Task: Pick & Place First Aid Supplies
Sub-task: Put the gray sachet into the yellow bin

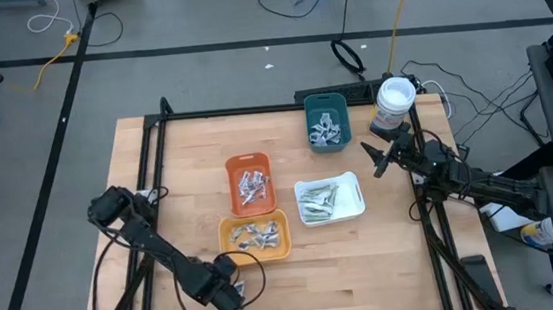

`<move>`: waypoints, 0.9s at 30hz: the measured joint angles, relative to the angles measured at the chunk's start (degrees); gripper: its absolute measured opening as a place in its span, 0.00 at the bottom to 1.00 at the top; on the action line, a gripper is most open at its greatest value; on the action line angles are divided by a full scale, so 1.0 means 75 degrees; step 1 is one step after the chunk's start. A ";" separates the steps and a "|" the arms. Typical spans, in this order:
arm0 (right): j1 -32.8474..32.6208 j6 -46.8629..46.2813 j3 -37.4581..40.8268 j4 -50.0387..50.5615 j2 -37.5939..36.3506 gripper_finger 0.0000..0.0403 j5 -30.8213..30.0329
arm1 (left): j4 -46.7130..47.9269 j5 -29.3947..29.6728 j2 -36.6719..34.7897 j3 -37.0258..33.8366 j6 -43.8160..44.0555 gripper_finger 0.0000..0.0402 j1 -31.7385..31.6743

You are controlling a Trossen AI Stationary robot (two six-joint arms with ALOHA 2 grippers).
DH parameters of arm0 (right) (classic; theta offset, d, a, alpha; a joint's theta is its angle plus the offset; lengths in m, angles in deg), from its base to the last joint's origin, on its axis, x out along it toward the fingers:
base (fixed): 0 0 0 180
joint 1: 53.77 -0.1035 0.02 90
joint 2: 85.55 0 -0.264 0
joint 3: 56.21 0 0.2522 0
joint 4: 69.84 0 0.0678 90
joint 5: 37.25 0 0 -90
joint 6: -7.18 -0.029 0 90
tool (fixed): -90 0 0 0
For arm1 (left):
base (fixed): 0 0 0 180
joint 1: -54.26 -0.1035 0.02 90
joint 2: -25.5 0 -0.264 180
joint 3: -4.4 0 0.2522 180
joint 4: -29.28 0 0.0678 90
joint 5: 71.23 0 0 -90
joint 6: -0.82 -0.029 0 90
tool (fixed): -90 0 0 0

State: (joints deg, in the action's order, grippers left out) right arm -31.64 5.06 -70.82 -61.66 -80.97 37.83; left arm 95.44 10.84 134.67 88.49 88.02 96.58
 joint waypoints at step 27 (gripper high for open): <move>0.0002 0.0001 0.0001 0.0000 -0.0001 0.65 0.0001 | 0.1171 -0.0380 -0.2373 0.0005 0.0281 0.02 0.0597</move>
State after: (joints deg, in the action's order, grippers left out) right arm -31.63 5.07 -70.82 -61.66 -80.98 37.84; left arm 104.22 7.99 116.87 88.53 90.12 101.06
